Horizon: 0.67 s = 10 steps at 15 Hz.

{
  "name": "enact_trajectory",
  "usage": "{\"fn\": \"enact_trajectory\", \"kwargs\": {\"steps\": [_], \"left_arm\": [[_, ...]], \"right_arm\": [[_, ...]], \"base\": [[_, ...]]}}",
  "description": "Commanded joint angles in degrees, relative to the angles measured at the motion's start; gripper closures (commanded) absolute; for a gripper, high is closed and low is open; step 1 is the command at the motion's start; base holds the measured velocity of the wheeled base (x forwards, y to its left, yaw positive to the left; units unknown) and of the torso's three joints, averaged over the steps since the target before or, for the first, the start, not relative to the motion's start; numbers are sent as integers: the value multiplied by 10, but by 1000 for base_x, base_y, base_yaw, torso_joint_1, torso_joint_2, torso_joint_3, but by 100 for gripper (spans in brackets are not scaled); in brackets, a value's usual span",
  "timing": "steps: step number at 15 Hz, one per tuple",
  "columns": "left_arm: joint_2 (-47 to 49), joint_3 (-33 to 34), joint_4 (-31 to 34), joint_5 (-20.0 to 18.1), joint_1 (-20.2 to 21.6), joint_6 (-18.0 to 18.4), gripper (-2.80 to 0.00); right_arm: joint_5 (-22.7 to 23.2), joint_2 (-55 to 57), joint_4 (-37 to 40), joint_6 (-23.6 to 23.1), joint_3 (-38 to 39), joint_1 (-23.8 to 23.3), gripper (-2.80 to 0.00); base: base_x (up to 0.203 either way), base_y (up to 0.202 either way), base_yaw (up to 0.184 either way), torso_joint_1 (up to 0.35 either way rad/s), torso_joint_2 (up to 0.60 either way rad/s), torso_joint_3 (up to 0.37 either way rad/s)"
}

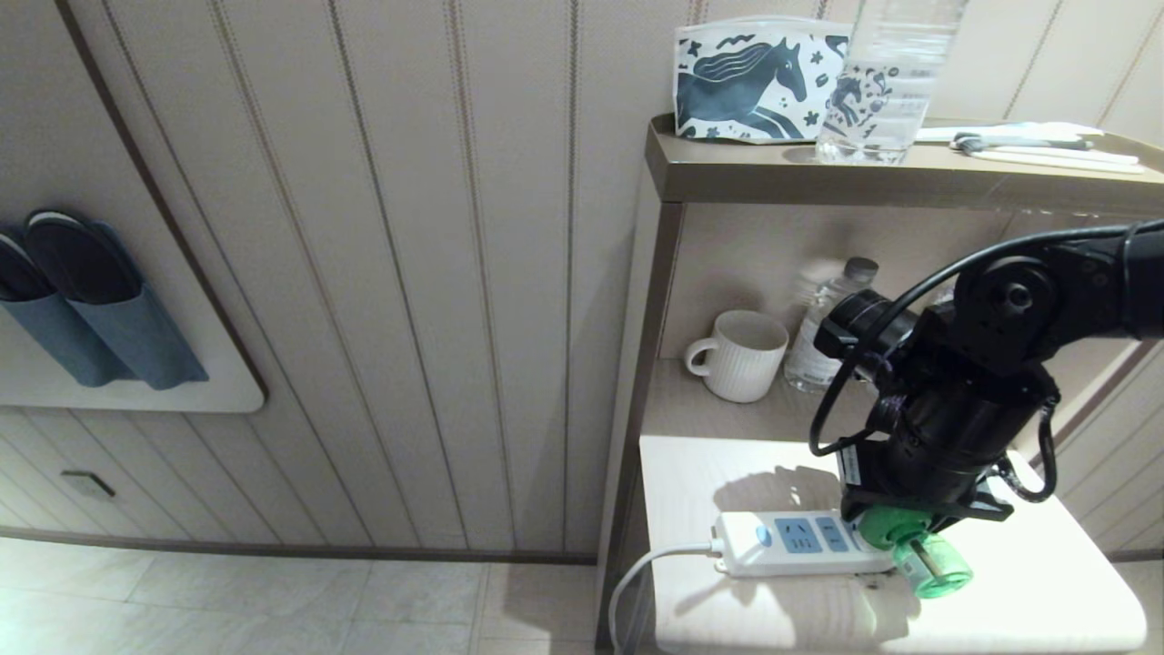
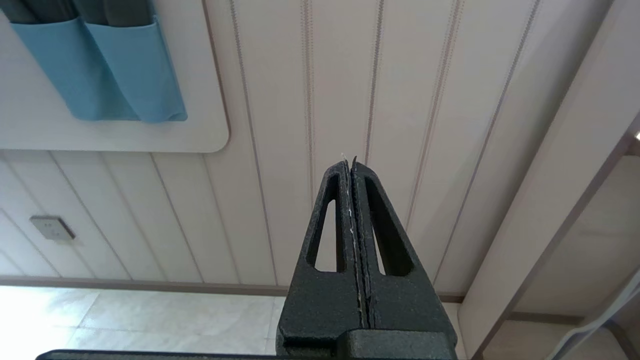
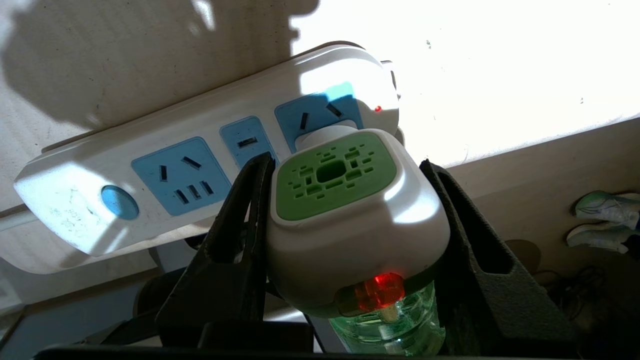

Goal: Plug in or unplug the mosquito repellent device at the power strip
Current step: Insert the plug into the socket

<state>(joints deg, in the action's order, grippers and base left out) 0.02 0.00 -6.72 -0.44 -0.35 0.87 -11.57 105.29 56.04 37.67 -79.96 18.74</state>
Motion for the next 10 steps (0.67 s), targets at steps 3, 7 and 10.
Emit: {"fn": "enact_trajectory", "kwargs": {"steps": [3,7,10], "left_arm": [[0,0,-1,0,0,0,0],[0,0,-1,0,0,0,0],[0,0,-1,0,0,0,0]], "right_arm": [[0,8,-7,2,9,3,0],[-3,0,-8,1,8,6,0],[-3,-13,-8,-1,2,8,0]], "base": [[0,0,0,0,0,0],[0,0,0,0,0,0],[0,0,0,0,0,0]]}}
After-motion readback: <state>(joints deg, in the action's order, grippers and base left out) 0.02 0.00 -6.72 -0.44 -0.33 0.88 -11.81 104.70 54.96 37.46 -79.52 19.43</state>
